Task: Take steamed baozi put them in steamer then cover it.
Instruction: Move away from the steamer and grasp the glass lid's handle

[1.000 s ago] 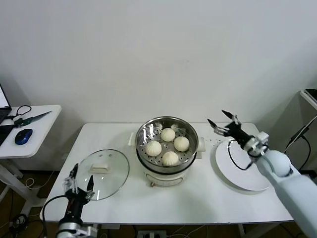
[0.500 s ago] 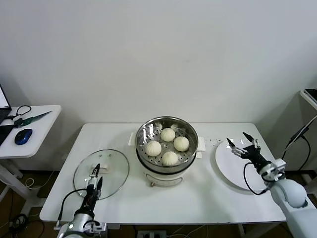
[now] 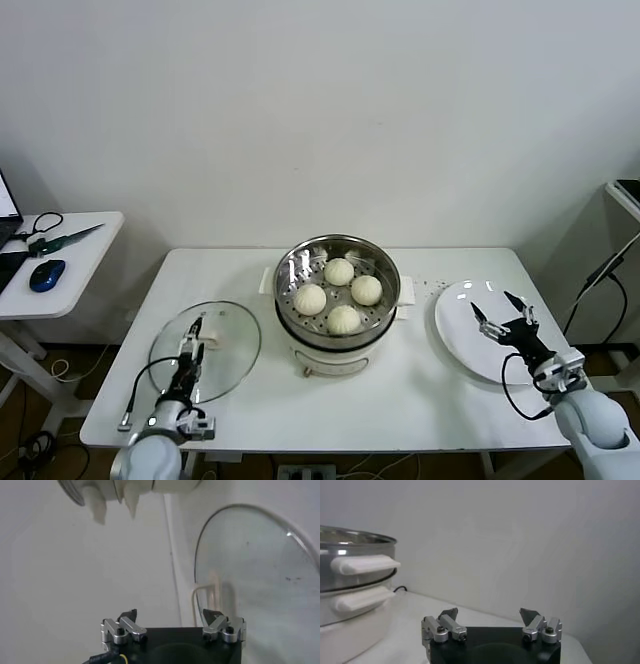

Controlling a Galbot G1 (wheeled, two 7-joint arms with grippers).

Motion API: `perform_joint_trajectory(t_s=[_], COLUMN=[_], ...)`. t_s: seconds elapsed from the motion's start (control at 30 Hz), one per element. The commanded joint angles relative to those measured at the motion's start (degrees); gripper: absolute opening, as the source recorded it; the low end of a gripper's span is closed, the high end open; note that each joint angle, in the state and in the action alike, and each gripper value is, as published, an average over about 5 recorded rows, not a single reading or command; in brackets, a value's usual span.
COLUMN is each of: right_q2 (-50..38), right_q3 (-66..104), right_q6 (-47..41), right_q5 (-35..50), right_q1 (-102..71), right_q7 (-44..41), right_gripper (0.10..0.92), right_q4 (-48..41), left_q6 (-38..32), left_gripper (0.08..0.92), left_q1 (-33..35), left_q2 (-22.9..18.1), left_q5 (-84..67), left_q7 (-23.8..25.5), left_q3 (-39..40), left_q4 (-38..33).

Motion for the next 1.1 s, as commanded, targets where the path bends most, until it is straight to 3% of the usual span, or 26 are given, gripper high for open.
perform_joint_trajectory(t_s=[0.03,0.5,0.6,1.1], right_q2=[1.4,2.63,2.81,4.06], right_q3=[1.4,0.84,0.83,0.34], right_q6=[0.24,1.28,1.52,2.84], right_q5=[-3.03,-5.22,-5.57,-7.66], right_q1=[-1.62,-1.12,-1.05,0.45], right_q7=[-0.19,-0.98,-1.16,-2.2], right_gripper=[0.823,0.823,0.823,0.823], right_q4=[-0.8,-2.49,-2.98,-5.61], left_q6=[0.44,0.83,0.58,0.11], left_gripper=[0.823,0.823,0.789,0.363], left_q1=[-6.29,-9.11,-9.07,-8.4], left_q2=[0.74,0.74,0.64,0.6], left_q5=[-1.14,-3.52,-4.12,-6.29], left_q7=[-0.19,-1.39,-1.5,-1.38], left_q3=[0.45,2.09,2.05,1.6], left_q4=[6.54,10.28,10.47,10.37])
